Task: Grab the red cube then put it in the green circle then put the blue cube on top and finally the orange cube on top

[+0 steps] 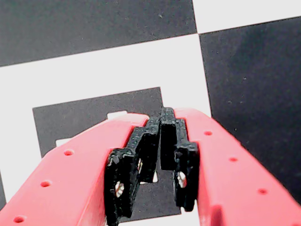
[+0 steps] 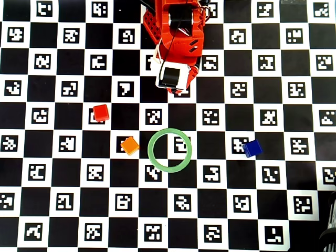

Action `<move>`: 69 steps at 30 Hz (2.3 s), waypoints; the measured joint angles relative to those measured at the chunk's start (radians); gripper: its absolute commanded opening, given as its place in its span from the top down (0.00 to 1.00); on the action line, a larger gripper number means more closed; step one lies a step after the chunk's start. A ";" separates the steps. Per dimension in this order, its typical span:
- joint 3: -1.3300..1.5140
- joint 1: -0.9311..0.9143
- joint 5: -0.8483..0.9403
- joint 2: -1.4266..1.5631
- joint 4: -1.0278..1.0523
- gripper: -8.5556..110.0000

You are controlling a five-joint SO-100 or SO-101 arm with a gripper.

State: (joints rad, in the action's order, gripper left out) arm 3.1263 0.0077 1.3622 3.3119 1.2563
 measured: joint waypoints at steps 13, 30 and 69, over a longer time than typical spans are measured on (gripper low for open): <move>0.000 0.000 0.000 0.000 0.000 0.97; 0.000 0.000 0.000 0.000 0.000 0.97; -1.054 -0.115 -0.565 -0.905 0.265 0.94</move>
State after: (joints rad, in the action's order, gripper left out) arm 2.0724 -0.1074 0.7977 2.4068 1.5217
